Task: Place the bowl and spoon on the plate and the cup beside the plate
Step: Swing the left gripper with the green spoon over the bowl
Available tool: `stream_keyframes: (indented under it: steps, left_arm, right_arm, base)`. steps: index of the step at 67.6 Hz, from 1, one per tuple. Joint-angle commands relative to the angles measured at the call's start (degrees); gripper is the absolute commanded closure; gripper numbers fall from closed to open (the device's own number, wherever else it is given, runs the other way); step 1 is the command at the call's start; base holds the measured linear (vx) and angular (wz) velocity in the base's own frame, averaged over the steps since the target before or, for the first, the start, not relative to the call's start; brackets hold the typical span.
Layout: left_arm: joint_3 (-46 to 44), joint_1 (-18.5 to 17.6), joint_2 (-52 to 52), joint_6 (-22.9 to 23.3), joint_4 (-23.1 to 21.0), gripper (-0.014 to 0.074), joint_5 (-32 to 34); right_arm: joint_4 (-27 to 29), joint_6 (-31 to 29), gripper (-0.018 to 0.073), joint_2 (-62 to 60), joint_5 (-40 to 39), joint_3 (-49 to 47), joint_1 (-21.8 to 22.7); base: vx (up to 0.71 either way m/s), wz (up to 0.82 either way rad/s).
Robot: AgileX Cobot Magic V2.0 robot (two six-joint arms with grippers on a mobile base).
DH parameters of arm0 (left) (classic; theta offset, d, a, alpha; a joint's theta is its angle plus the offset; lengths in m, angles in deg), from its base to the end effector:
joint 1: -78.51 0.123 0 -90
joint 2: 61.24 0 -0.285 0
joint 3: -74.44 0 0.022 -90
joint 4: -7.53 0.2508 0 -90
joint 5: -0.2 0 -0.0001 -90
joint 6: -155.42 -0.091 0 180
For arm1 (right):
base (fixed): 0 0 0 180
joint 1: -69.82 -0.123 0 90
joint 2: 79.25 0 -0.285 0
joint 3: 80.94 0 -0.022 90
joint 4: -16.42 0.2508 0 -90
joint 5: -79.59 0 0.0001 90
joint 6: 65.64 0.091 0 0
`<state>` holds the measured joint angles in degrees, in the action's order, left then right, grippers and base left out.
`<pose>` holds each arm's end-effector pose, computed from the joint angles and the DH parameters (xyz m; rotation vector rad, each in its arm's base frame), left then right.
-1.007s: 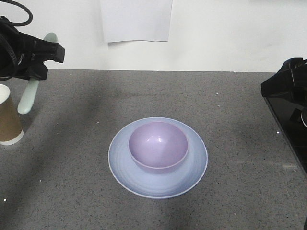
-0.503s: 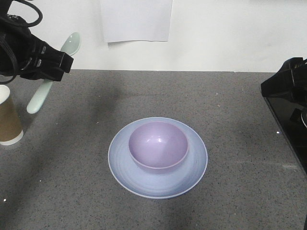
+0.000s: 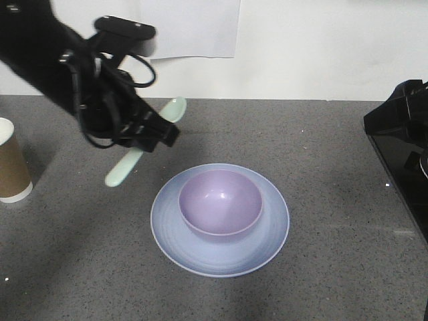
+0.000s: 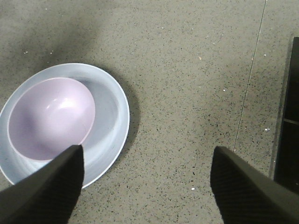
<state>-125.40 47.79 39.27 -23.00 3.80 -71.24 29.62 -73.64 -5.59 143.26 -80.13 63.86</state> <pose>0.2880 -0.1777 0.3853 0.6671 2.5951 -0.2711 0.2125 0.0409 0.4191 -0.2634 2.3811 0.2791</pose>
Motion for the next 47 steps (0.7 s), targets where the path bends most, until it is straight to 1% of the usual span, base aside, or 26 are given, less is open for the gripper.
stream_keyframes:
  steps: [1, 11, 21, 29, 47]
  left_arm:
    - [-6.1, -2.1, 1.2, -1.6, -0.6, 0.0605, -0.3]
    - [-10.3, -4.8, 5.4, -2.4, -0.8, 0.0605, -0.3]
    - [-10.5, -7.1, 8.6, -3.3, -0.8, 0.0605, -0.3]
    - [-10.5, -7.3, 10.0, -3.7, -1.9, 0.0605, -0.3]
    - [-10.3, -7.3, 11.1, -4.3, -1.7, 0.0605, -0.3]
  right_arm:
    - [0.4, -0.3, 0.0010, -0.9, -3.4, -1.3, 0.4]
    - [0.4, -0.3, 0.0010, -0.9, -3.5, -1.3, 0.4]
    - [0.4, -0.3, 0.0010, -0.9, -3.4, -1.3, 0.4]
    - [0.4, -0.3, 0.0010, -0.9, -3.4, -1.3, 0.4]
    - [0.4, -0.3, 0.0010, -0.9, -3.5, -1.3, 0.4]
  base:
    - [0.00, 0.00]
    - [0.00, 0.00]
    - [0.00, 0.00]
    - [0.00, 0.00]
    - [0.00, 0.00]
